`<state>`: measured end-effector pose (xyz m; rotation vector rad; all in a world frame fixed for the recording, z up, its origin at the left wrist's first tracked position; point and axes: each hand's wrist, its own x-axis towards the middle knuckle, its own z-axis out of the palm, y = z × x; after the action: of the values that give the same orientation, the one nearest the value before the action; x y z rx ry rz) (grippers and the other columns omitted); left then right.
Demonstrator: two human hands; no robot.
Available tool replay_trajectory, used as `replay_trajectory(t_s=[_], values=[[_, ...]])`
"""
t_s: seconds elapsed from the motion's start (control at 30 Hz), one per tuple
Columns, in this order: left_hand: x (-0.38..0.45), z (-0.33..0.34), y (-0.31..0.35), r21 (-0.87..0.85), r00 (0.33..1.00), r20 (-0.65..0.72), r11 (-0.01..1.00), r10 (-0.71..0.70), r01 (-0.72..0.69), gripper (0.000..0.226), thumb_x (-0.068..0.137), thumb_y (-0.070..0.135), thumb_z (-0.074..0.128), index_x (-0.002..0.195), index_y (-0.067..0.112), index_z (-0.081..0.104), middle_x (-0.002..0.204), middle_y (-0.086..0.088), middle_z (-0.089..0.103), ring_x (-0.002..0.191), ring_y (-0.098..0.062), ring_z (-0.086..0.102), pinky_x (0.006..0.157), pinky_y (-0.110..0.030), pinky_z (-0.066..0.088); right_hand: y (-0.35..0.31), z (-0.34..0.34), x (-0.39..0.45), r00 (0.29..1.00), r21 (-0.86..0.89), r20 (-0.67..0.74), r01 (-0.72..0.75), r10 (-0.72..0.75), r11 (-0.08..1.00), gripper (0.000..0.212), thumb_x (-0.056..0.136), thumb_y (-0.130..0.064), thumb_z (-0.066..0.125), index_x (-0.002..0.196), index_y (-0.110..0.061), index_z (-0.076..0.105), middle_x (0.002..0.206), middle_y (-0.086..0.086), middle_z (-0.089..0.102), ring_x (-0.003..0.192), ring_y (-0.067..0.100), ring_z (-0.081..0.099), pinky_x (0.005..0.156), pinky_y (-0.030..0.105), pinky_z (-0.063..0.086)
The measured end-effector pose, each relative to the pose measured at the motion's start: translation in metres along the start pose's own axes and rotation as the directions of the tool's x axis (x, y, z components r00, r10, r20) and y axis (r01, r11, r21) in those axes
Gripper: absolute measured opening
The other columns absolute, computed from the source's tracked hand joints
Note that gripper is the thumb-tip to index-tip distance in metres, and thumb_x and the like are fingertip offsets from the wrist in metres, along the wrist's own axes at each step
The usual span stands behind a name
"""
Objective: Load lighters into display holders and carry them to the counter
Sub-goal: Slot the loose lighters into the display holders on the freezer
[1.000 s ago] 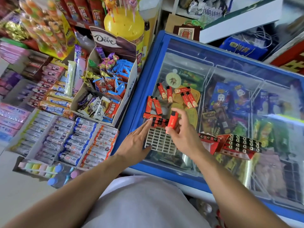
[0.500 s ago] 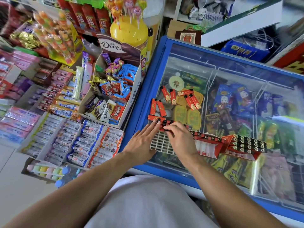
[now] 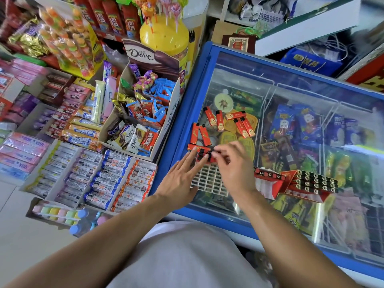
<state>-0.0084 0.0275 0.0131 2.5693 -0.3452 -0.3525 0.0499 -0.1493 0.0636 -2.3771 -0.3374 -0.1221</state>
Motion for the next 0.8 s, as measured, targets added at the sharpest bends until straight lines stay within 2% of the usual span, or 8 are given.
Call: replay_trajectory(t_s=[0.07,0.1,0.2,0.3,0.43,0.57,0.63,0.8], values=[[0.001,0.001,0.004,0.079,0.999,0.024,0.997,0.023,-0.025,0.101,0.091,0.024,0.064,0.158,0.038,-0.011,0.165,0.003,-0.025,0.152,-0.017,-0.021,0.126,-0.044,0.004,0.001,-0.01,0.024,0.997,-0.035,-0.059,-0.042,0.04,0.999,0.008,0.093,-0.014,0.067,0.101,-0.015,0.069,0.101,-0.009,0.06,0.08,-0.002,0.055,0.077,0.011,0.05],[0.002,0.001,0.007,0.127,0.998,0.06,0.992,0.017,-0.025,0.1,0.093,0.026,0.061,0.158,0.036,-0.014,0.164,0.004,-0.029,0.15,-0.017,-0.027,0.126,-0.047,0.0,0.003,-0.01,0.039,0.997,-0.061,-0.034,-0.078,0.076,0.995,0.01,0.093,-0.012,0.067,0.102,-0.016,0.07,0.101,-0.008,0.063,0.081,-0.001,0.057,0.076,0.01,0.05],[0.005,0.002,0.013,0.23,0.988,0.153,0.973,-0.025,-0.011,0.1,0.095,0.03,0.056,0.155,0.031,-0.024,0.159,0.005,-0.038,0.146,-0.019,-0.036,0.124,-0.052,-0.003,0.011,0.008,0.084,0.935,-0.154,0.24,-0.228,0.26,0.961,0.016,0.094,-0.019,0.067,0.11,-0.017,0.07,0.106,-0.005,0.07,0.083,0.003,0.062,0.07,0.008,0.046],[0.006,-0.002,0.013,0.239,0.982,0.185,0.971,-0.04,-0.005,0.102,0.094,0.029,0.056,0.154,0.031,-0.027,0.158,0.005,-0.041,0.146,-0.021,-0.036,0.123,-0.054,-0.004,0.025,0.045,0.11,0.819,-0.301,0.404,-0.301,0.407,0.905,0.033,0.092,-0.027,0.072,0.121,-0.013,0.067,0.117,0.003,0.07,0.094,0.019,0.068,0.079,0.03,0.054],[0.007,-0.005,0.015,0.145,0.974,0.219,0.989,-0.054,0.022,0.105,0.093,0.029,0.061,0.155,0.034,-0.024,0.157,0.011,-0.04,0.147,-0.019,-0.033,0.124,-0.053,-0.006,0.028,0.075,0.128,0.769,-0.412,0.378,-0.358,0.515,0.838,0.031,0.088,-0.027,0.075,0.109,-0.006,0.066,0.103,0.01,0.071,0.08,0.025,0.064,0.051,0.024,0.038],[0.006,-0.003,0.013,0.1,0.977,0.205,0.994,-0.05,0.03,0.106,0.092,0.032,0.064,0.155,0.037,-0.022,0.158,0.012,-0.039,0.148,-0.018,-0.032,0.124,-0.051,-0.006,0.027,0.073,0.14,0.719,-0.453,0.405,-0.379,0.565,0.807,0.038,0.09,-0.023,0.071,0.121,-0.005,0.061,0.109,0.009,0.066,0.09,0.027,0.063,0.054,0.026,0.039],[0.006,-0.002,0.013,0.121,0.981,0.188,0.992,-0.045,0.022,0.105,0.092,0.032,0.062,0.156,0.036,-0.021,0.159,0.01,-0.037,0.148,-0.018,-0.032,0.124,-0.051,-0.005,0.026,0.053,0.138,0.725,-0.382,0.428,-0.395,0.539,0.836,0.045,0.092,-0.024,0.07,0.131,-0.008,0.055,0.122,0.008,0.064,0.101,0.026,0.063,0.068,0.028,0.042],[0.006,0.002,0.02,0.155,0.998,0.067,0.988,0.01,-0.02,0.1,0.09,0.029,0.062,0.159,0.03,-0.011,0.164,0.002,-0.026,0.15,-0.019,-0.028,0.125,-0.049,-0.002,0.034,-0.036,0.092,0.899,-0.118,0.33,-0.263,0.287,0.958,0.044,0.093,-0.038,0.068,0.133,-0.024,0.055,0.122,-0.001,0.067,0.102,0.018,0.065,0.08,0.029,0.047]])
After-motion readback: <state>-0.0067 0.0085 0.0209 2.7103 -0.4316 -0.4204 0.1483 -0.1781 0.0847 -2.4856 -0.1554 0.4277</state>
